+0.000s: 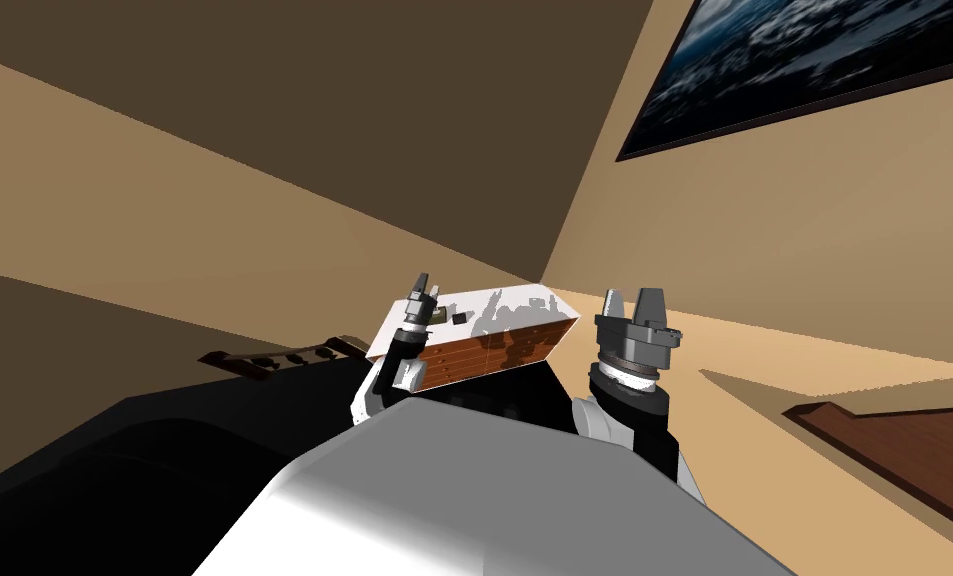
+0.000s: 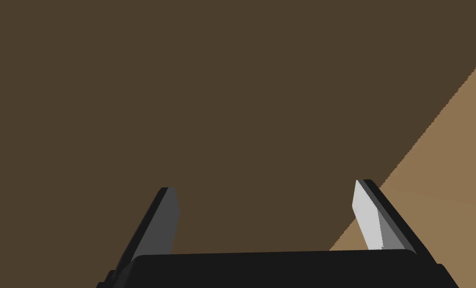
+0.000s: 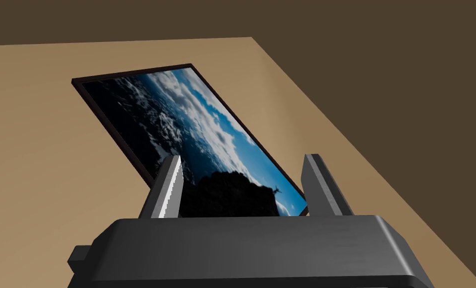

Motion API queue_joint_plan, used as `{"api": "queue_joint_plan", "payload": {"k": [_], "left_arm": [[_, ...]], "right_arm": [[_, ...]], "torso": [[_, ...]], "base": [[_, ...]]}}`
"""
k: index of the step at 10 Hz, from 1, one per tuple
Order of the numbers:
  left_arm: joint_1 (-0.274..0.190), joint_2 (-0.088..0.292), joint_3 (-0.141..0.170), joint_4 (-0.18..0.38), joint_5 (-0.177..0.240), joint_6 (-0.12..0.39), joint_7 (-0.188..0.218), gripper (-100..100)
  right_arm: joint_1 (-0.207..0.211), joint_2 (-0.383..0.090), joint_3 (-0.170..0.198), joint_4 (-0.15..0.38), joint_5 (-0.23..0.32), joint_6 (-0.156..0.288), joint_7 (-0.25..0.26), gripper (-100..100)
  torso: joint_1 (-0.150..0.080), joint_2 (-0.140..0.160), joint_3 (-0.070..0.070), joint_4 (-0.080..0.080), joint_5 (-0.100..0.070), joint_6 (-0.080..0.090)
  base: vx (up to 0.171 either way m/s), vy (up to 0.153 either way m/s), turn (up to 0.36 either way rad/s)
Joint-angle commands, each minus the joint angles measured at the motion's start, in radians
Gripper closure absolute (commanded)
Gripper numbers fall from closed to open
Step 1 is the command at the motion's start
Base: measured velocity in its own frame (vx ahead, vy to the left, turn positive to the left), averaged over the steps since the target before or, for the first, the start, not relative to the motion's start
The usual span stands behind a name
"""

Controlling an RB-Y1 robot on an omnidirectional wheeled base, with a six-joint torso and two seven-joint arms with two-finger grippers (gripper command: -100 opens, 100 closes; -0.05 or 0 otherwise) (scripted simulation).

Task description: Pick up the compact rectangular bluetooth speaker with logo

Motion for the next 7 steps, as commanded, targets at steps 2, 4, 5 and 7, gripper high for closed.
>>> {"api": "queue_joint_plan", "payload": {"k": [2,4,5,7], "left_arm": [[-0.024,0.020,-0.012,-0.010,0.012,0.070,0.018,-100],[-0.040,0.033,-0.018,-0.013,0.021,0.118,0.031,-100],[-0.040,0.033,-0.018,-0.013,0.021,0.125,0.031,-100],[-0.057,0.044,-0.023,-0.014,0.032,0.177,0.045,-100]], "right_arm": [[0.000,0.000,0.000,0.000,0.000,0.000,0.000,0],[0.000,0.000,0.000,0.000,0.000,0.000,0.000,0],[0.000,0.000,0.000,0.000,0.000,0.000,0.000,0],[0.000,0.000,0.000,0.000,0.000,0.000,0.000,0]], "torso": [[0.001,-0.001,0.000,0.000,0.000,0.000],[0.002,-0.002,-0.001,0.000,0.000,0.000],[0.002,-0.002,-0.001,0.000,0.000,0.000],[0.002,-0.002,-0.001,0.000,0.000,0.000]], "base": [[-0.036,-0.041,-0.023],[-0.023,-0.027,-0.026],[-0.022,-0.025,-0.026],[-0.028,-0.032,-0.035]]}}
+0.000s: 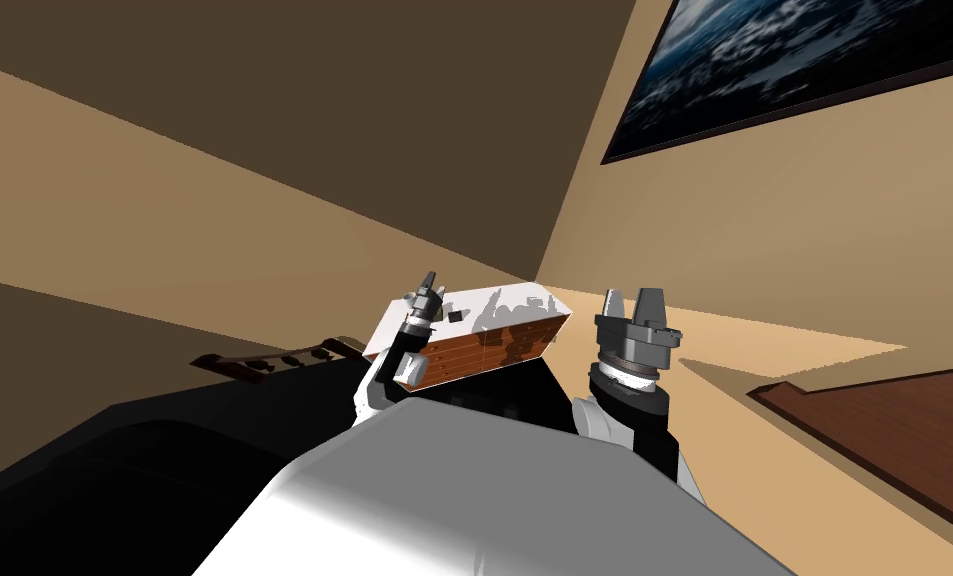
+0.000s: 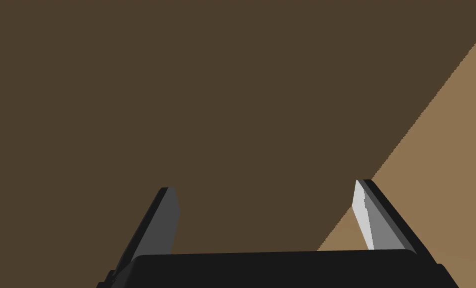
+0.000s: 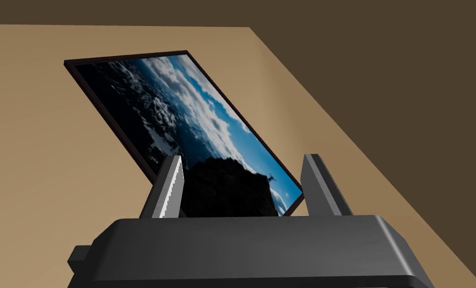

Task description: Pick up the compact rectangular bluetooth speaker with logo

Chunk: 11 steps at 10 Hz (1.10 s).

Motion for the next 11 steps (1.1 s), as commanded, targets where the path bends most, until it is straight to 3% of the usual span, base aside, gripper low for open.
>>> {"api": "queue_joint_plan", "payload": {"k": [1,11], "left_arm": [[-0.019,0.010,-0.007,-0.004,0.011,0.050,0.015,-100],[-0.107,0.040,-0.011,0.034,0.061,0.316,0.079,-100]], "right_arm": [[0.000,0.000,0.000,0.000,0.000,0.000,0.000,0],[0.000,0.000,0.000,0.000,0.000,0.000,0.000,0]], "torso": [[0.000,0.000,0.000,0.000,0.000,0.000],[0.000,-0.001,0.000,0.000,0.000,0.000]], "base": [[-0.041,-0.033,-0.053],[-0.022,-0.028,-0.043]]}}
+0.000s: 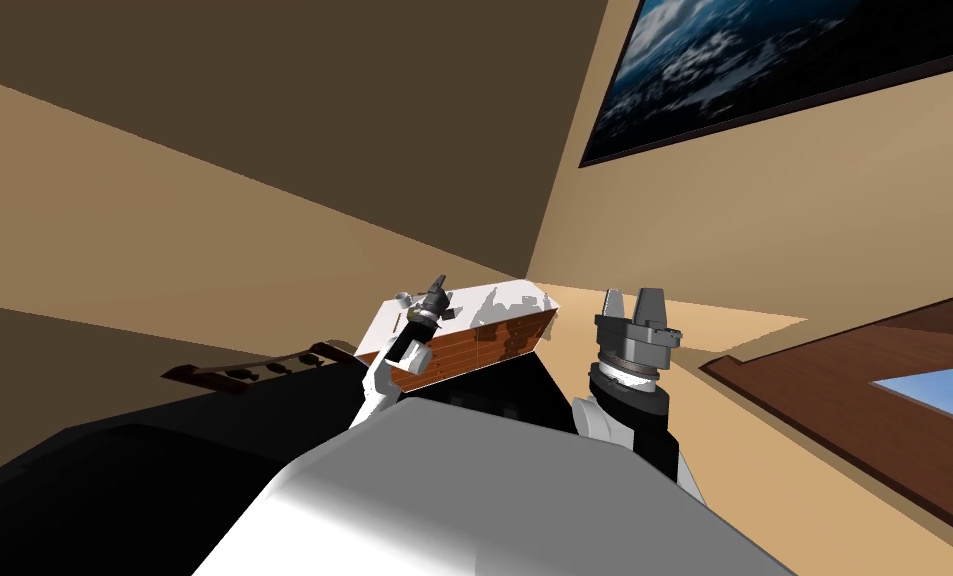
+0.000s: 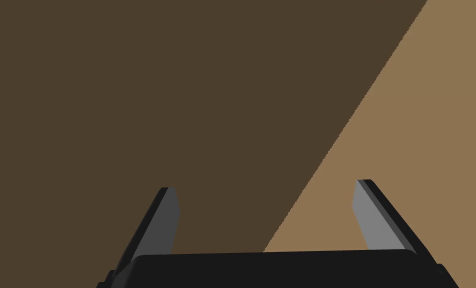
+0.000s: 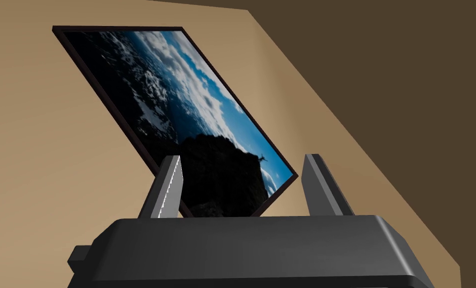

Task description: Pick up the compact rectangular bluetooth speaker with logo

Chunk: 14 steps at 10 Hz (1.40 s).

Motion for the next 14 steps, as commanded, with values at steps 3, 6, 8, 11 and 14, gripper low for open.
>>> {"api": "queue_joint_plan", "payload": {"k": [3,6,8,11,14], "left_arm": [[-0.027,0.007,0.004,0.018,0.015,0.101,0.020,-100],[-0.054,0.013,0.009,0.039,0.029,0.172,0.037,-100],[-0.081,0.019,0.016,0.065,0.043,0.219,0.053,-100],[-0.110,0.025,0.025,0.094,0.057,0.290,0.070,-100],[-0.139,0.031,0.036,0.126,0.071,0.366,0.087,-100]], "right_arm": [[0.000,0.000,0.000,0.000,0.000,0.000,0.000,0],[0.000,0.000,0.000,0.000,0.000,0.000,0.000,0],[0.000,0.000,0.000,0.000,0.000,0.000,0.000,0],[0.000,0.000,0.000,0.000,0.000,0.000,0.000,0],[0.000,0.000,0.000,0.000,0.000,0.000,0.000,0]], "torso": [[0.000,-0.001,0.000,0.000,0.000,0.000],[0.001,-0.001,0.000,0.000,0.000,0.000],[0.001,-0.001,0.000,0.000,0.000,0.000],[0.001,-0.001,0.000,0.000,0.000,0.000],[0.001,-0.001,-0.001,0.000,0.000,0.000]], "base": [[-0.009,-0.019,-0.044],[-0.008,-0.014,-0.050],[-0.002,-0.013,-0.043],[-0.002,-0.011,-0.047],[0.001,-0.007,-0.051]]}}
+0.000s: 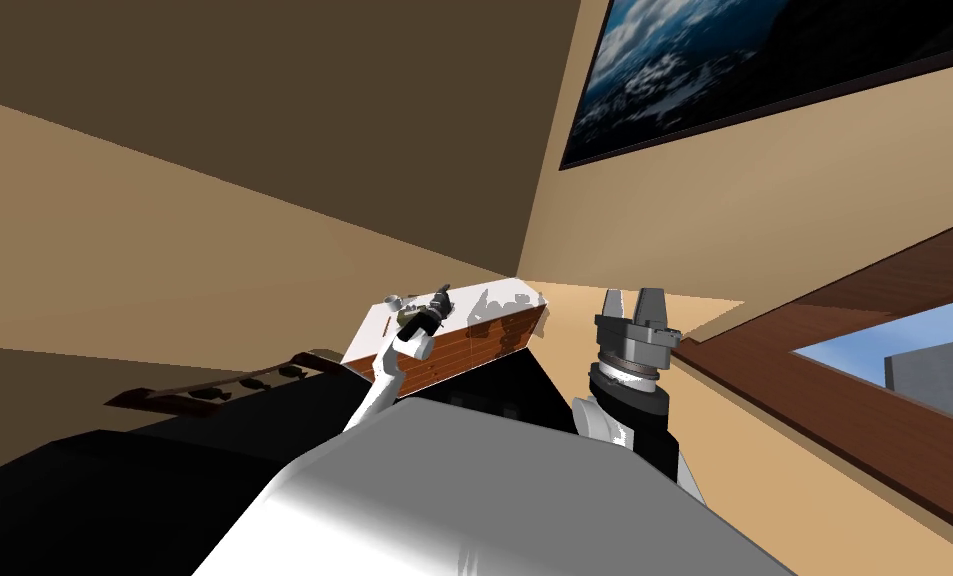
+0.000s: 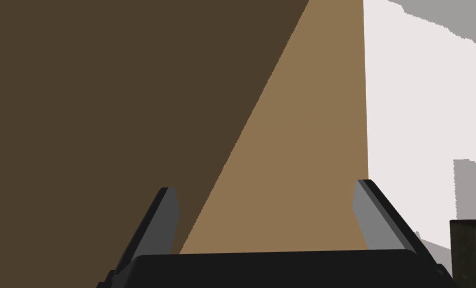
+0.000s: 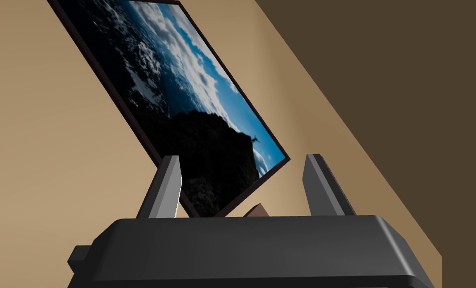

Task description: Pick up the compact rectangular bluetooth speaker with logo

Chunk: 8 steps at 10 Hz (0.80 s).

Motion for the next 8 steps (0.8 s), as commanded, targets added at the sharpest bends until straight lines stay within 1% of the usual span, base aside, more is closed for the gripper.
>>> {"api": "queue_joint_plan", "payload": {"k": [1,2,3,4,5,6,7,8], "left_arm": [[-0.012,0.004,0.006,0.012,0.007,0.050,0.010,-100],[-0.012,0.004,0.006,0.012,0.007,0.066,0.010,-100],[-0.042,0.010,0.019,0.048,0.021,0.097,0.026,-100],[-0.042,0.010,0.019,0.048,0.021,0.125,0.026,-100],[-0.042,0.010,0.019,0.048,0.021,0.142,0.026,-100],[-0.072,0.017,0.033,0.086,0.035,0.179,0.041,-100],[-0.072,0.017,0.033,0.086,0.035,0.214,0.041,-100],[-0.072,0.017,0.033,0.086,0.035,0.218,0.041,-100]], "right_arm": [[0.000,0.000,0.000,0.000,0.000,0.000,0.000,0],[0.000,0.000,0.000,0.000,0.000,0.000,0.000,0],[0.000,0.000,0.000,0.000,0.000,0.000,0.000,0],[0.000,0.000,0.000,0.000,0.000,0.000,0.000,0],[0.000,0.000,0.000,0.000,0.000,0.000,0.000,0],[0.000,0.000,0.000,0.000,0.000,0.000,0.000,0],[0.000,0.000,0.000,0.000,0.000,0.000,0.000,0],[0.000,0.000,0.000,0.000,0.000,0.000,0.000,0]], "torso": [[0.000,0.000,0.000,0.000,0.000,0.000],[0.000,0.000,0.000,0.000,0.000,0.000],[0.000,0.000,0.000,0.000,0.000,-0.001],[0.000,0.000,0.000,0.000,0.000,0.000],[0.000,0.000,0.000,0.000,0.000,0.000],[0.001,0.000,0.000,0.000,0.000,-0.001],[0.001,0.000,0.000,0.000,0.000,0.000],[0.001,0.000,0.000,0.000,0.000,-0.001]], "base": [[0.006,-0.006,-0.066],[0.000,0.000,0.000],[0.006,-0.006,-0.108],[0.007,-0.002,-0.061],[0.000,0.000,0.000],[0.010,-0.002,-0.112],[0.012,0.002,-0.063],[0.006,0.002,0.016]]}}
